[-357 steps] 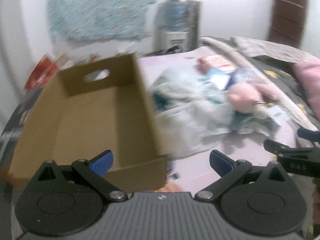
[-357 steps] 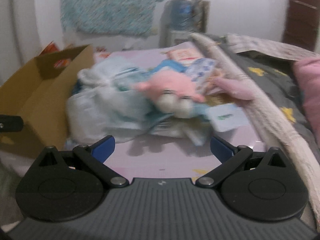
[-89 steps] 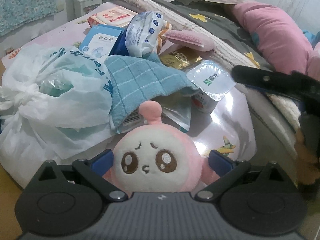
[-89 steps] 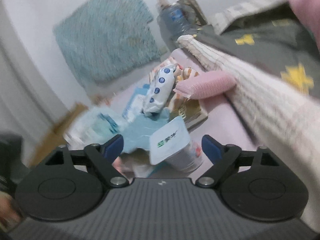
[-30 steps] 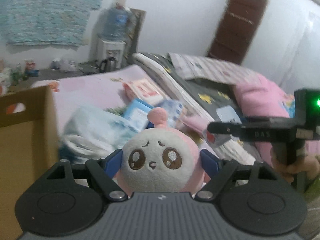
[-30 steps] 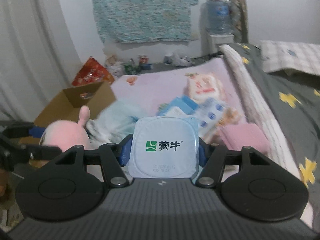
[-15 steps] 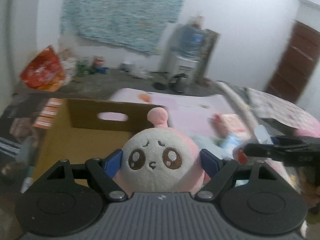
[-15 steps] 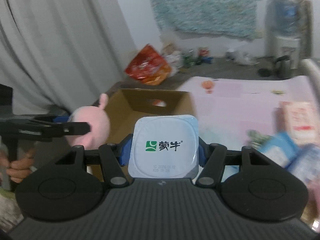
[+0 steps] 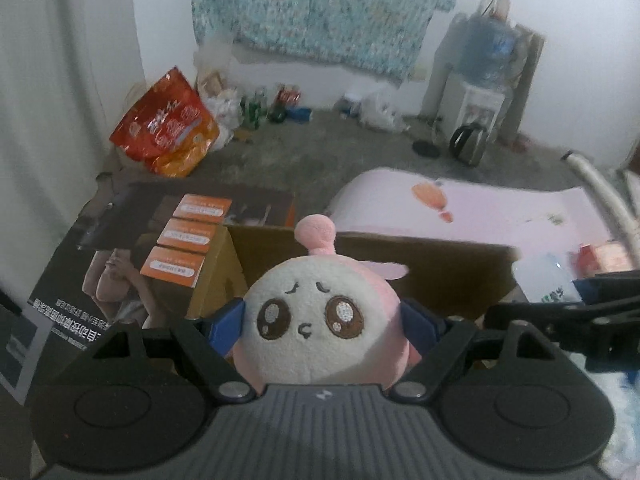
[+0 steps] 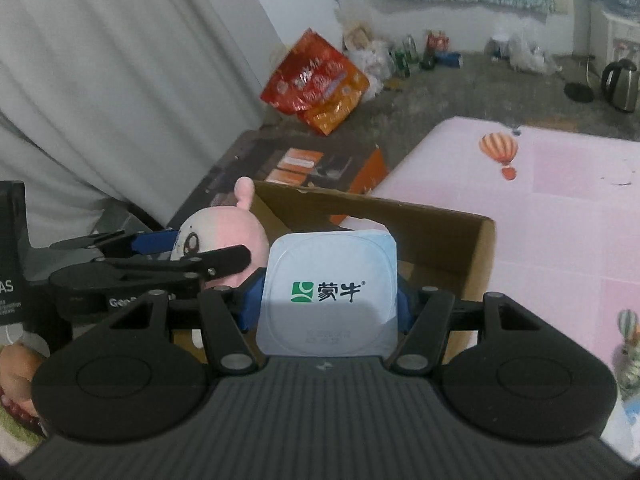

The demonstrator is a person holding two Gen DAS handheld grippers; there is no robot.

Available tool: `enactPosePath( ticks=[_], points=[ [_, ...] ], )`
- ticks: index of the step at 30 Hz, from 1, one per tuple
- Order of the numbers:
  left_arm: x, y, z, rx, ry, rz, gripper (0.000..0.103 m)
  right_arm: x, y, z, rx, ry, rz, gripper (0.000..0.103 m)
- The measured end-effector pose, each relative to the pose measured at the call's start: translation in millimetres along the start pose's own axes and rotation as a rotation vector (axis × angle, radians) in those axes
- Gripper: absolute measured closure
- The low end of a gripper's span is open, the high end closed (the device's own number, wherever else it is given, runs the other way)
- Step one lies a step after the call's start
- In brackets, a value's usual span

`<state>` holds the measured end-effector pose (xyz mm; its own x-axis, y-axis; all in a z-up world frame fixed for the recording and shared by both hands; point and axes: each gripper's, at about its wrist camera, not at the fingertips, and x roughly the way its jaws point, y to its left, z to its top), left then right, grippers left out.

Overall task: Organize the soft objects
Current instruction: 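Carry the yogurt cup with the right tool while the left tool carries the plush to the box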

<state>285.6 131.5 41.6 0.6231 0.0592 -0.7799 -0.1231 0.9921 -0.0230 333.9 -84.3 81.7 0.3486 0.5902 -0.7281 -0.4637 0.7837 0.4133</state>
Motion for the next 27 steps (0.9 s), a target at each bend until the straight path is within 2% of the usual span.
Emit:
enactPosePath(
  ticks=[11, 18, 27],
  points=[
    [66.3, 0.1, 4.9, 0.059, 0.097, 0.130, 0.014, 74.4, -21.7, 12.2, 0.045, 0.082, -0.007, 0.043],
    [75.4, 1.4, 5.9, 0.051, 0.112, 0.153, 0.013, 92.9, -35.5, 14.1, 0.088, 0.100, 0.003, 0.043],
    [79.0, 5.3, 9.3, 0.031, 0.118, 0.140, 0.009, 98.9, -41.3, 18.3, 0.106, 0.102, -0.002, 0.043]
  ],
)
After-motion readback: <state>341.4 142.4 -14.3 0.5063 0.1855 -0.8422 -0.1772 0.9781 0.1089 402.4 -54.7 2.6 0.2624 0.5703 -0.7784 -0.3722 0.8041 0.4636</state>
